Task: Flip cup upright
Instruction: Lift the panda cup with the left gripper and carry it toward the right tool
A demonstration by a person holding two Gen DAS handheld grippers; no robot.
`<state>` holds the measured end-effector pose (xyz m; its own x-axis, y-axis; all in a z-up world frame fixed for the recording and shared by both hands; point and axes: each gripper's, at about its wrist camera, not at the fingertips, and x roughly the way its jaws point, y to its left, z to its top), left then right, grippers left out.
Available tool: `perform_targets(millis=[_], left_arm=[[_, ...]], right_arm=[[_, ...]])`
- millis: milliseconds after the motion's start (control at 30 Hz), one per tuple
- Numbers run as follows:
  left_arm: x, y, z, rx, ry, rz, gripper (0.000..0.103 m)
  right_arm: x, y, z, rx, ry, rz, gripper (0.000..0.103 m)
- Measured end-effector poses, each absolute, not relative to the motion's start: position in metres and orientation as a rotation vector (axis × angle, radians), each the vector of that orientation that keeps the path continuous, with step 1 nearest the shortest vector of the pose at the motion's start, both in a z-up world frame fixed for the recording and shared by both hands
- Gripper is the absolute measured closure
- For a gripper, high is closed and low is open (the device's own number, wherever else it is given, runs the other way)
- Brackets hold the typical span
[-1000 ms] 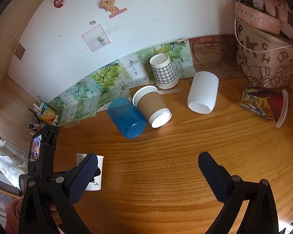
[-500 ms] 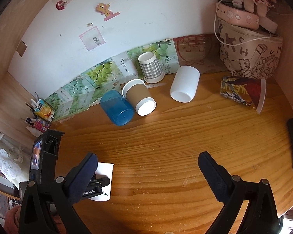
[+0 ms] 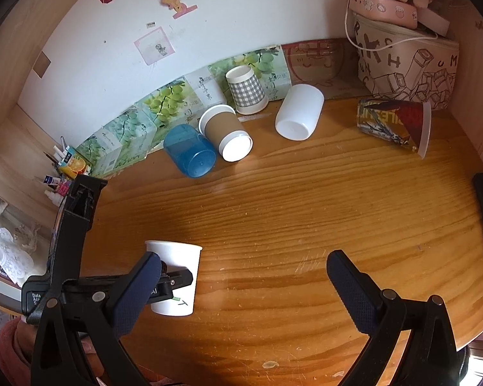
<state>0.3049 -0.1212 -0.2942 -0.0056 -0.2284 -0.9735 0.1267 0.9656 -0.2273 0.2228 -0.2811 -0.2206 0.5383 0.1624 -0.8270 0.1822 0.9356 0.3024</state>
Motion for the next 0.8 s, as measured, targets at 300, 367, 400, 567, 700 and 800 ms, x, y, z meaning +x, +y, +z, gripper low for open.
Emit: perform_targets(millis=[300,367,400,567,700,800], left_arm=[[0.299,-0.117,-0.295,-0.118,1.543,-0.341,0.035],[0.299,-0.114,-0.296,-0.117,1.548,-0.346,0.035],[0.299,-0.111,-0.296,-0.122,1.553,-0.353,0.035],[0.300,-0.103,-0.298,-0.165,1.557,-0.376,0.035],[0.299,-0.099,-0.295,-0.169,1.549,-0.392,0.033],[0.300,-0.093,-0.293,-0.175,1.542,-0.398,0.033]], right_arm=[[0.208,-0.271,-0.237,0.405,1.031,0.065,0.000],[0.206,-0.269,-0.238,0.396,1.026,0.074,0.000],[0.206,-0.268,-0.239,0.397,1.025,0.080,0.000],[0.205,-0.269,-0.242,0.436,1.025,0.109,0.000],[0.207,-0.267,-0.245,0.462,1.025,0.118,0.000],[0.209,-0.265,-0.247,0.479,1.028,0.115,0.000]])
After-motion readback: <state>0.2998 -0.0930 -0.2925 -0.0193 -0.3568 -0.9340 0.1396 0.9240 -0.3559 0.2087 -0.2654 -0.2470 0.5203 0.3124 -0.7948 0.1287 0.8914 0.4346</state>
